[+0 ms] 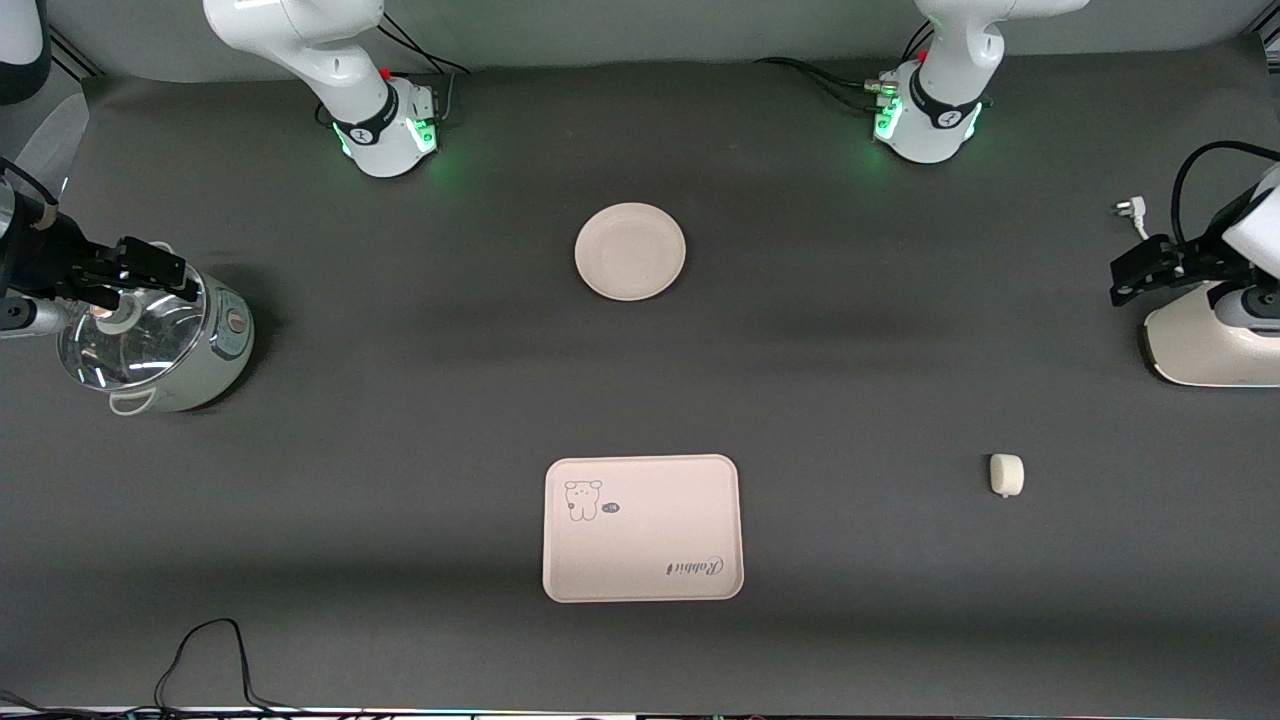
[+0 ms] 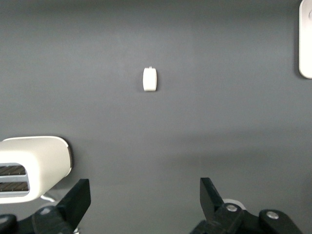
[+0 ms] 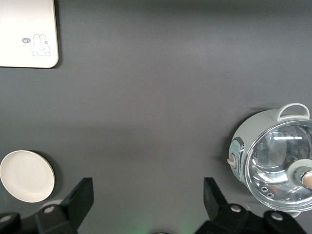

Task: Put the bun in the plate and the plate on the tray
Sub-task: 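Reach the left gripper down to the white bun and grasp it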

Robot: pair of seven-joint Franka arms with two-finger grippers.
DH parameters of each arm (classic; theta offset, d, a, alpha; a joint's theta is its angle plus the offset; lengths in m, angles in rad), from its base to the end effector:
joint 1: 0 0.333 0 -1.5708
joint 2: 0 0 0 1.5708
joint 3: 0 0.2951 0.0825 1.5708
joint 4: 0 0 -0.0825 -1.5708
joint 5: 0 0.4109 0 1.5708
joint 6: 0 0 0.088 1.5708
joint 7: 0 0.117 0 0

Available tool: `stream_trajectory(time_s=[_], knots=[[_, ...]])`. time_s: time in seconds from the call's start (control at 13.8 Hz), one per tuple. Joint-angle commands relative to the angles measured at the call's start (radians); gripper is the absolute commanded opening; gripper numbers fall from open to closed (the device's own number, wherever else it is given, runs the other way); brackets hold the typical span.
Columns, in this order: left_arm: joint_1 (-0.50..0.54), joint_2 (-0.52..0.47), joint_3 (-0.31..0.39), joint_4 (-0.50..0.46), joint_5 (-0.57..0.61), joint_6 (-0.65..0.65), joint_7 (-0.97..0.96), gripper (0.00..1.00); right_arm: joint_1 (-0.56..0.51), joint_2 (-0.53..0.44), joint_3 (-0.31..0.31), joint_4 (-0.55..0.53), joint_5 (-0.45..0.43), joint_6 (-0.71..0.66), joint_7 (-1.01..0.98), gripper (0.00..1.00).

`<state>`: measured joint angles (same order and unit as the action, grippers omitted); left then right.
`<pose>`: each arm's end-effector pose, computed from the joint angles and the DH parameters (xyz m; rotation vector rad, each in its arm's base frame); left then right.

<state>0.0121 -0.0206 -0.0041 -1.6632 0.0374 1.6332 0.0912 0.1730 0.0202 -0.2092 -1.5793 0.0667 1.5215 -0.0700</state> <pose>0.5790 0.0088 0.5648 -3.1018 0.1330 0.0175 0.5800 -0.0119 0.5740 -3.0725 -0.0528 0.1140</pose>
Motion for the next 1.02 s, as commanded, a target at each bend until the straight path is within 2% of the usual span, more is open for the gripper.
stream_trajectory(time_s=[0.0,0.22,0.36,0.51,0.65,0.94], knots=[[0.017,-0.005,-0.004,0.019,-0.014,-0.058,0.035,1.0,0.003,0.012,-0.004,0.021,0.013,-0.015,-0.021,1.0],[0.016,0.002,-0.004,0.023,-0.014,-0.04,0.032,1.0,0.006,0.013,-0.004,0.016,0.013,-0.011,-0.021,1.0],[0.015,0.049,-0.004,0.022,-0.011,0.061,0.035,1.0,0.006,0.021,-0.003,0.015,0.015,0.002,-0.021,1.0],[0.019,0.157,-0.005,0.017,-0.013,0.16,0.036,1.0,0.01,0.023,-0.002,-0.01,0.016,0.029,-0.019,1.0],[0.012,0.307,-0.005,0.017,-0.01,0.276,0.036,1.0,0.016,0.024,0.001,-0.019,0.018,0.034,-0.019,1.0],[0.014,0.526,-0.004,-0.03,-0.005,0.512,0.067,1.0,0.039,0.021,0.004,-0.057,0.019,0.039,-0.019,1.0]])
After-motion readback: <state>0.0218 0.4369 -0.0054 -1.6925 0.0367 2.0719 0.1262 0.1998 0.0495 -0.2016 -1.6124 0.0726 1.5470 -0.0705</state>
